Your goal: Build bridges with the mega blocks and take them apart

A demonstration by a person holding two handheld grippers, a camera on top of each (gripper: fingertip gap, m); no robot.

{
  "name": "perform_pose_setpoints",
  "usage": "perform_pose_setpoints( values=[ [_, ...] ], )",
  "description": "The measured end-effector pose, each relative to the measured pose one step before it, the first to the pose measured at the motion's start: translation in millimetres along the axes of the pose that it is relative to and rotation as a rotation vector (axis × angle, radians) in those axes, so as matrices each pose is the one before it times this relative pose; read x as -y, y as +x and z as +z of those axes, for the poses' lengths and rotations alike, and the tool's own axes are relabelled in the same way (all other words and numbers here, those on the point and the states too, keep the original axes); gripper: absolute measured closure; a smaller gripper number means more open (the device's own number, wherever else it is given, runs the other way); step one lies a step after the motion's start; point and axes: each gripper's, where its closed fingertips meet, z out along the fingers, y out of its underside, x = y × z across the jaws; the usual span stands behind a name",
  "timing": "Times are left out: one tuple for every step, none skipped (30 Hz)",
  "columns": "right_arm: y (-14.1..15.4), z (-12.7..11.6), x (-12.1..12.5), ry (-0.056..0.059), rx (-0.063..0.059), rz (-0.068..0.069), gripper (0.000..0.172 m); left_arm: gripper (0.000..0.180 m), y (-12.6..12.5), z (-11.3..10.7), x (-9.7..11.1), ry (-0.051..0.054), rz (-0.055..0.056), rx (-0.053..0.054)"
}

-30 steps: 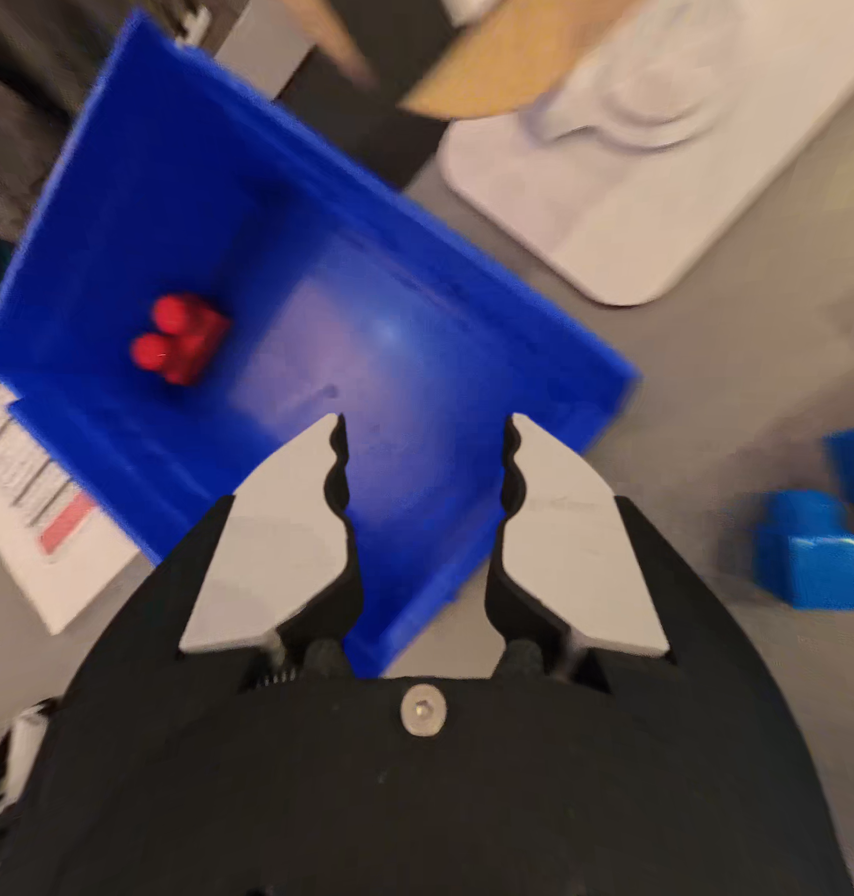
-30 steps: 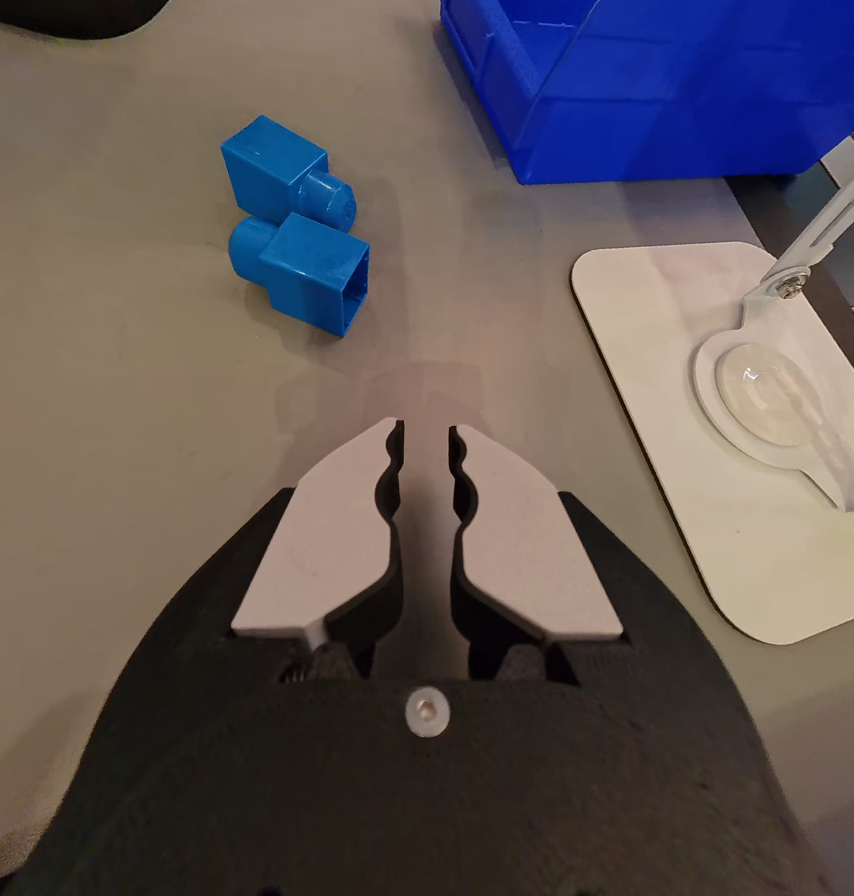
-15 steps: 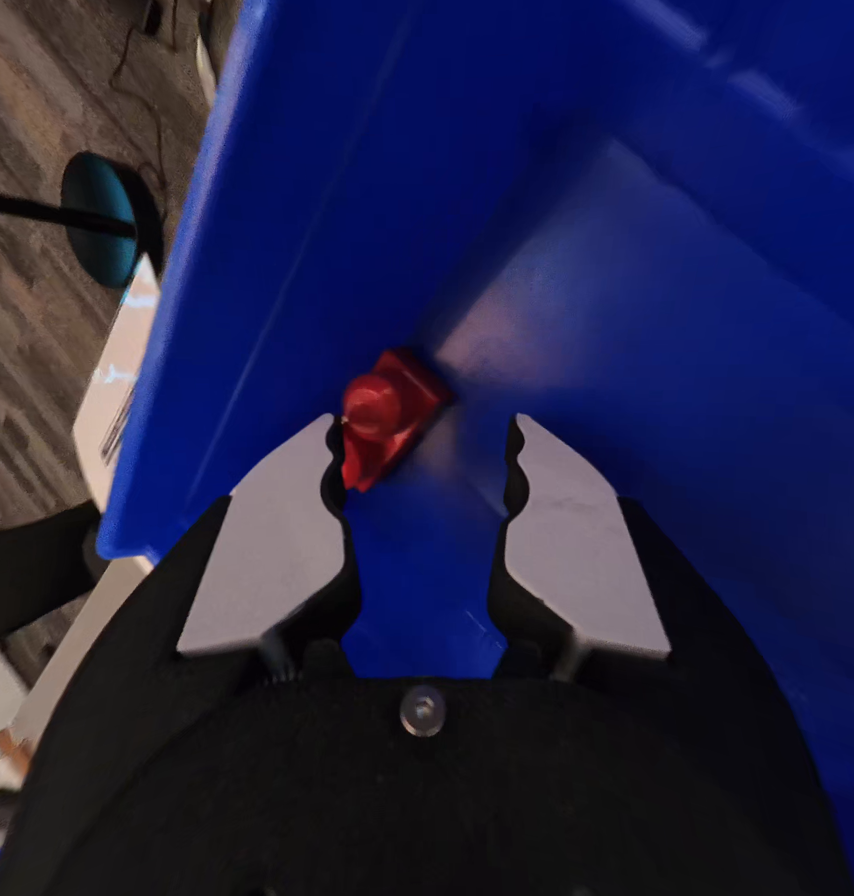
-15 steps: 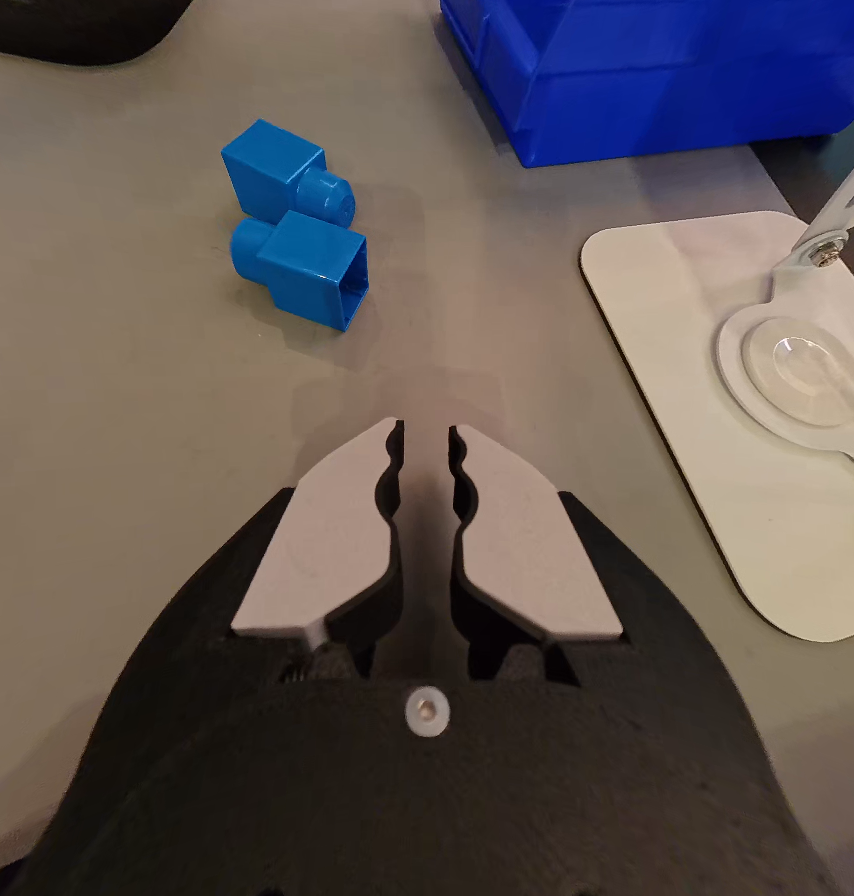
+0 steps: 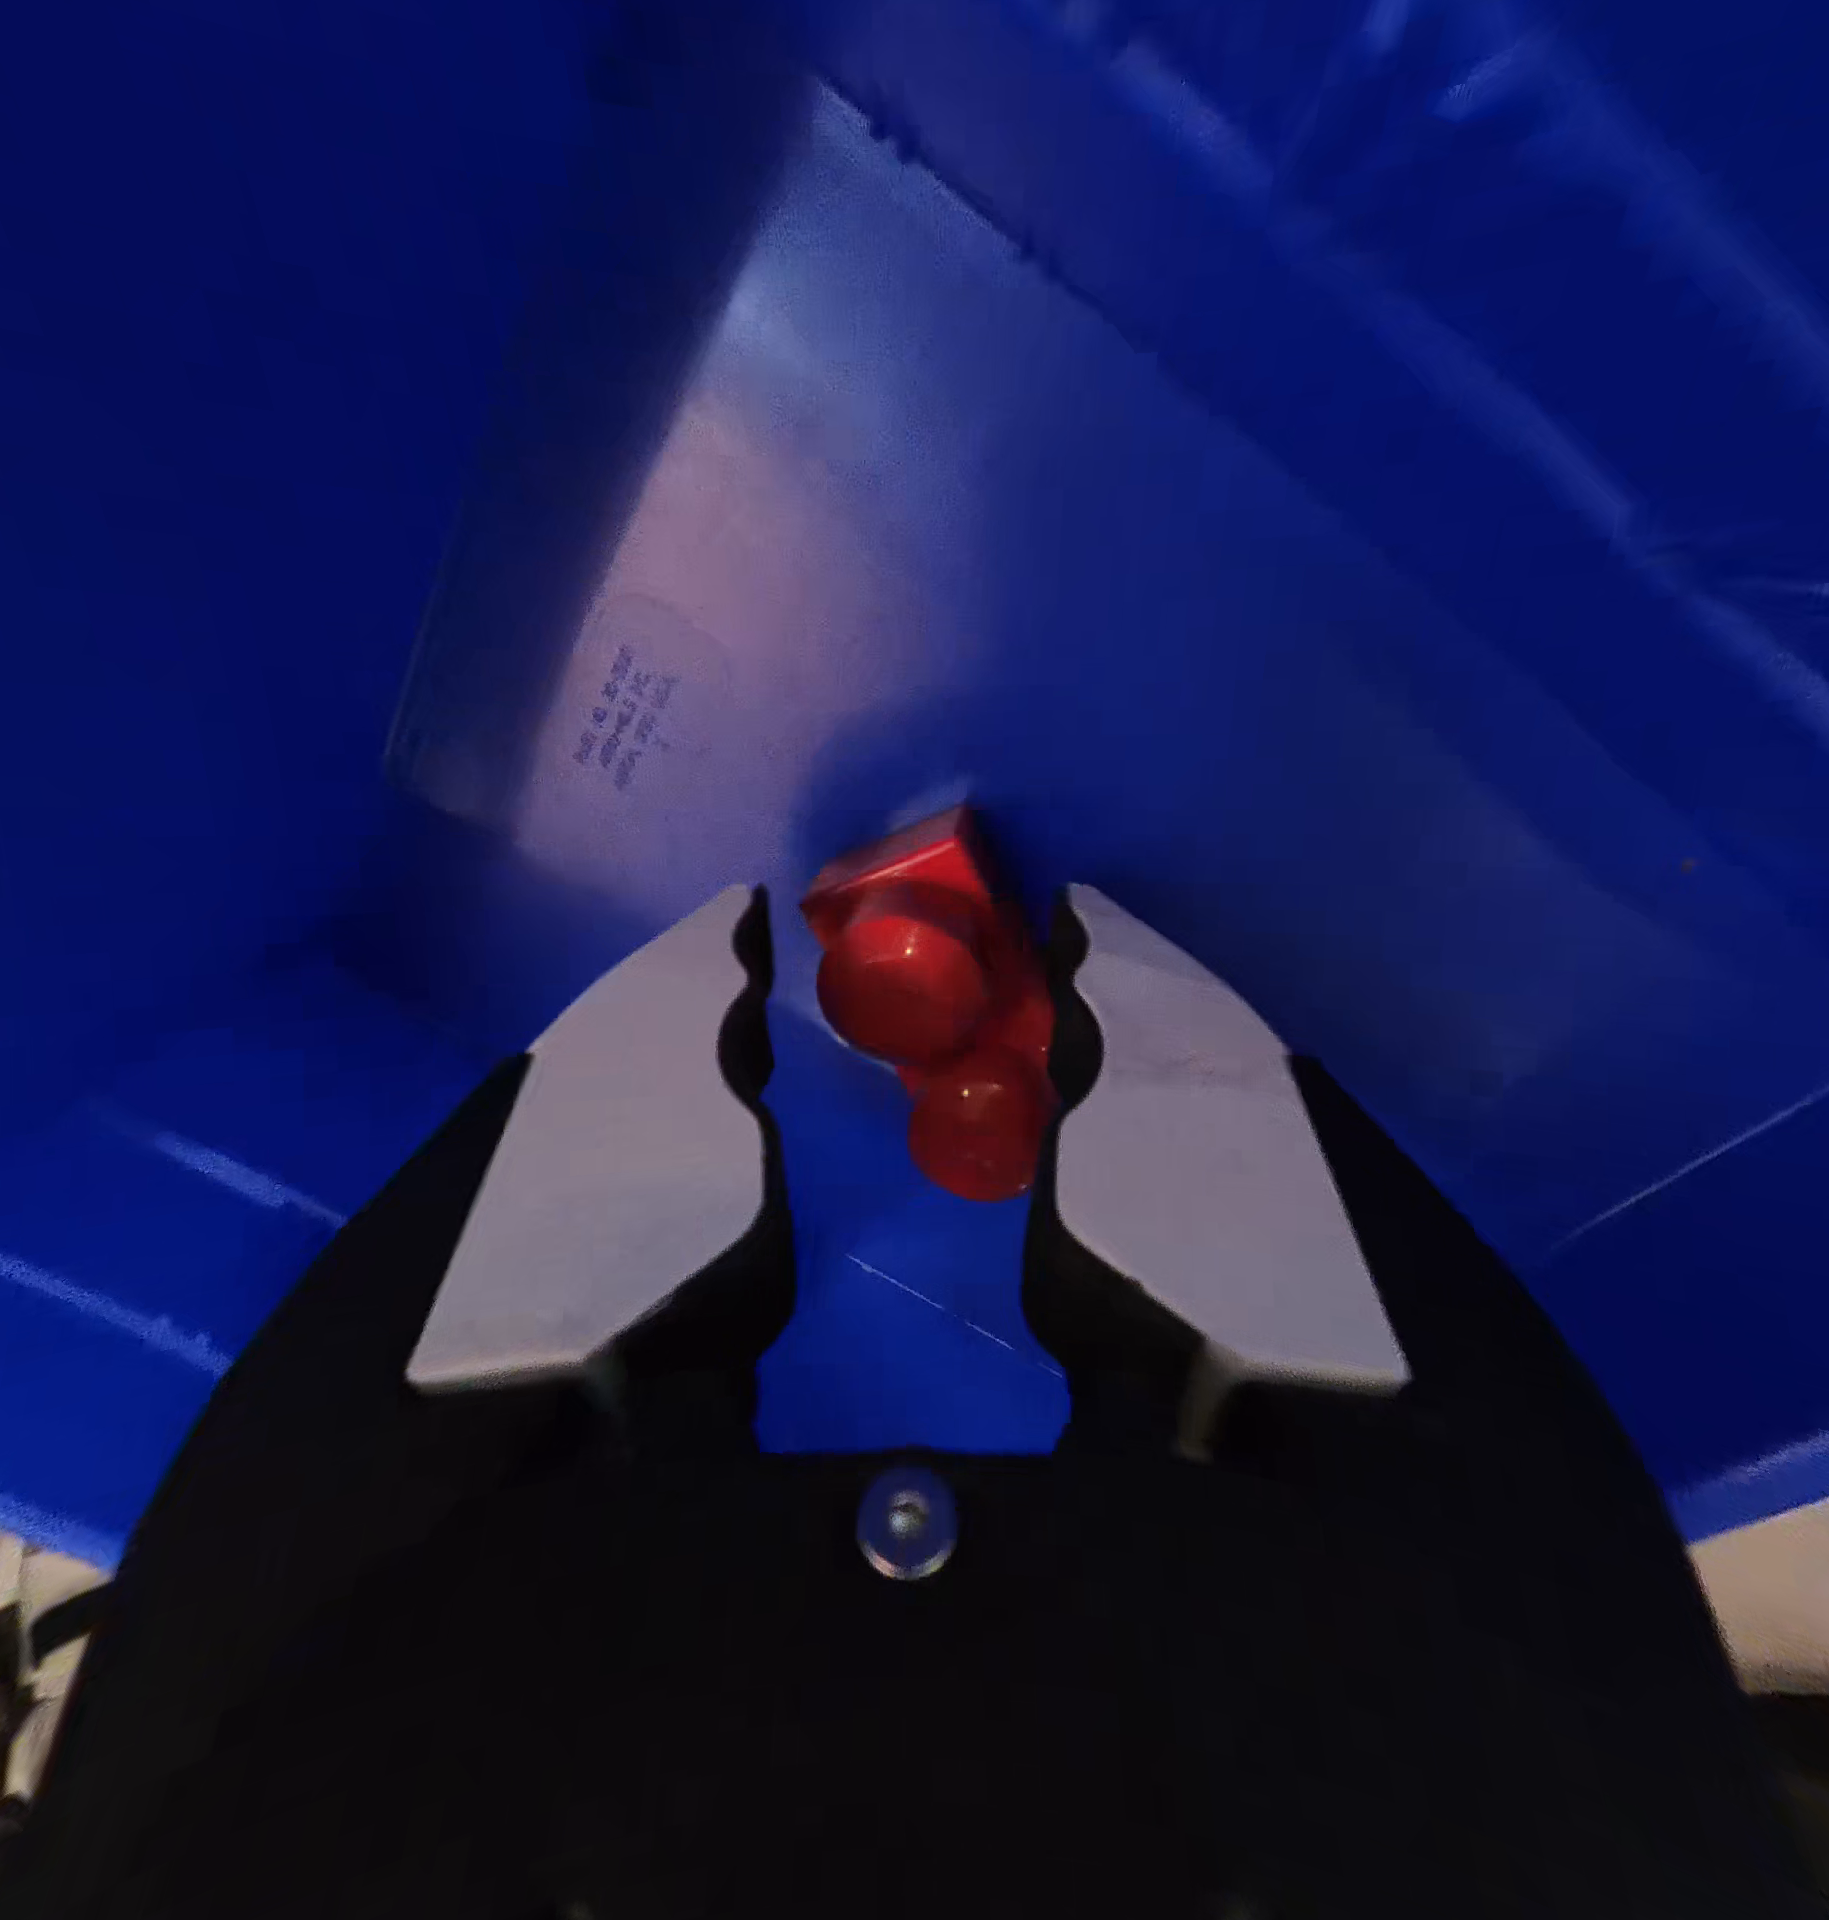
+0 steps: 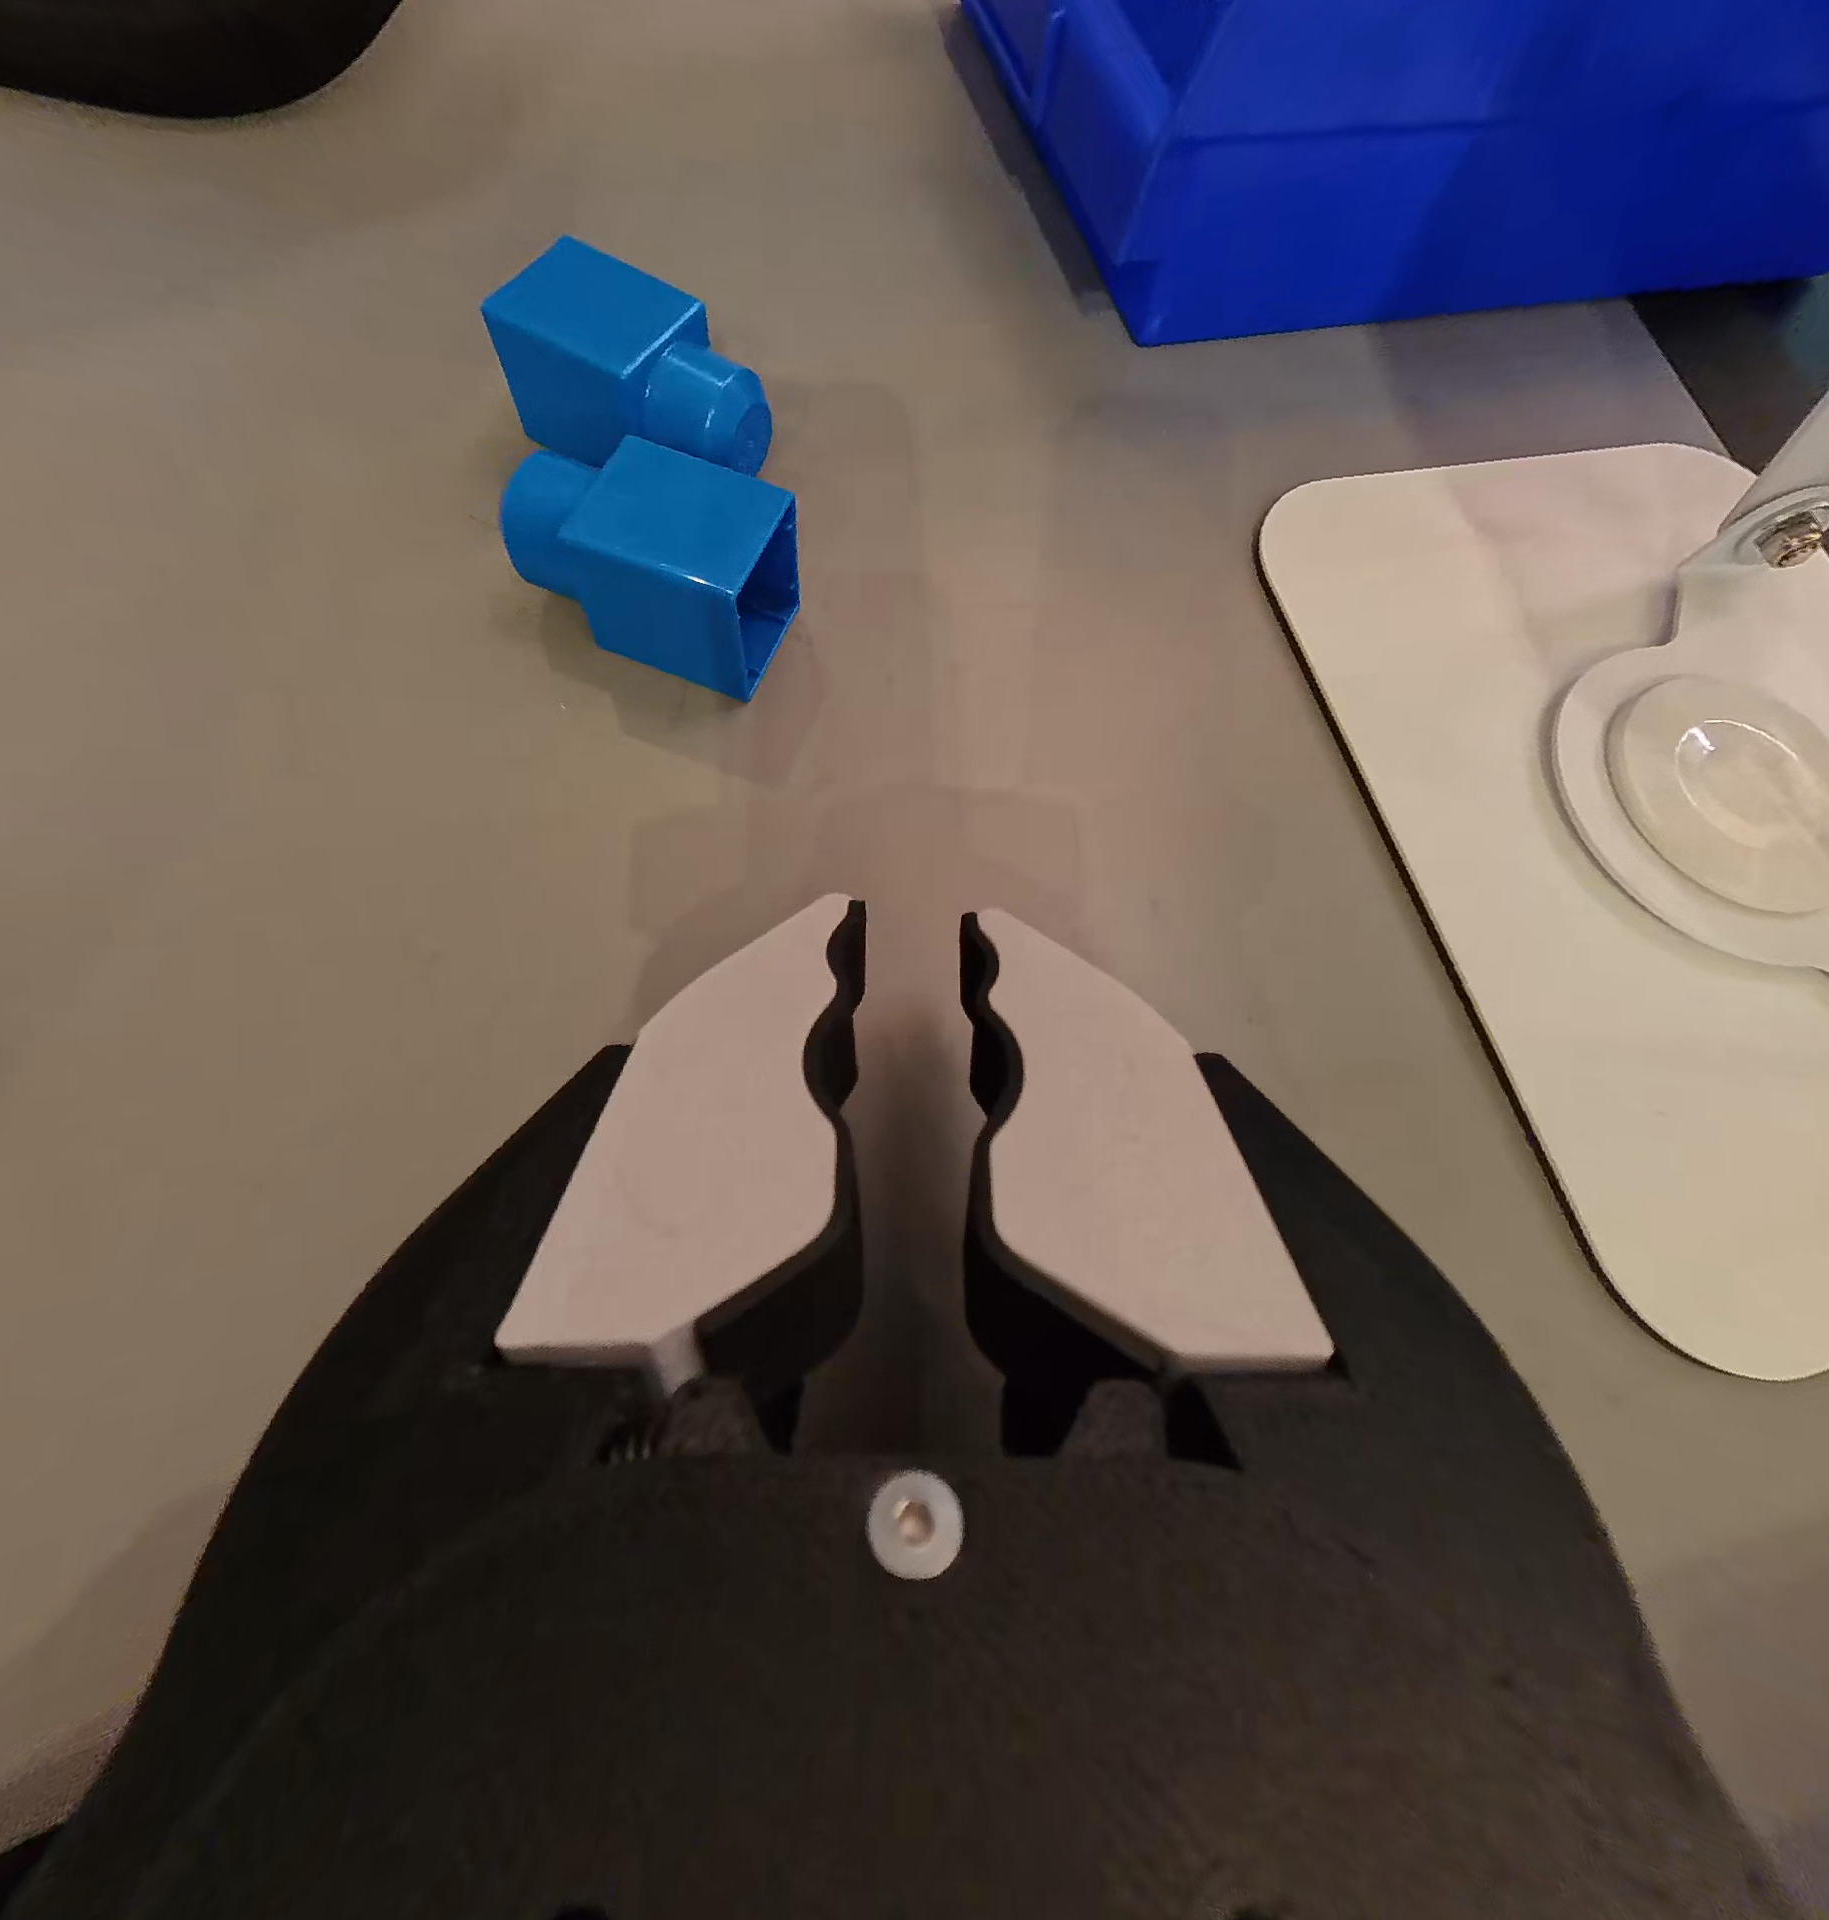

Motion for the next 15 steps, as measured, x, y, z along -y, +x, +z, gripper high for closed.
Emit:
perform_pose_setpoints(
  values=[
    [-0.30,0.27,-0.34,-0.0028,0.0001,-0.0023,0.154,0.119,4.23,-1.72,-0.18,0.0011,-0.0150,-0.0100],
    [0.03,0.14,-0.14,-0.0014,0.0004,-0.0006,0.154,0.110,7.44,0.31,-2.11,-0.0129,-0.0091,-0.0371],
    [0.02,0.02,0.00,-0.0001,0.0001,0.0009,0.154,0.105,6.42,1.91,-3.91,-0.0206,-0.0004,-0.0357],
    [0.26,-0.07,0.09,0.0008,0.0000,0.0014,0.154,0.103,4.04,3.32,-3.97,-0.0217,-0.0116,-0.0232],
    [0.10,-0.10,0.12,0.0012,0.0000,0.0009,0.154,0.105,3.11,4.93,-4.46,-0.0249,-0.0232,-0.0195],
    [0.11,-0.07,0.10,0.0005,-0.0001,0.0005,0.154,0.105,0.55,2.27,-1.09,-0.0032,-0.0191,-0.0022],
    [0.13,0.14,-0.09,-0.0007,-0.0001,0.0005,0.154,0.121,-0.74,-1.63,2.17,0.0182,-0.0226,0.0022],
    [0.09,0.00,-0.04,-0.0004,0.0001,0.0000,0.154,0.132,-1.02,-0.65,0.26,0.0051,-0.0260,-0.0011],
    [0.05,0.11,-0.06,-0.0003,-0.0004,-0.0005,0.154,0.141,-0.52,-0.62,0.19,0.0116,-0.0133,-0.0014],
    [0.30,0.13,-0.11,-0.0009,-0.0009,-0.0004,0.154,0.141,-0.09,-0.18,-0.14,0.0095,-0.0004,0.0018],
    [0.17,-0.09,-0.09,-0.0002,-0.0007,-0.0006,0.154,0.141,-0.02,-0.38,-2.59,-0.0009,-0.0001,0.0072],
    [0.32,-0.05,0.13,0.0007,-0.0013,-0.0003,0.154,0.141,-1.01,-1.21,-3.32,-0.0017,0.0037,0.0225],
    [0.60,-0.10,0.10,0.0013,-0.0019,0.0005,0.154,0.141,-1.85,-3.52,-1.94,0.0156,0.0000,0.0334],
    [0.56,-0.17,0.22,0.0017,-0.0022,0.0004,0.155,0.142,0.66,-5.88,-2.90,0.0180,-0.0120,0.0138],
    [0.66,-0.16,0.20,0.0014,-0.0023,0.0003,0.155,0.141,3.46,-8.15,-2.81,0.0257,-0.0094,-0.0008]
  ],
)
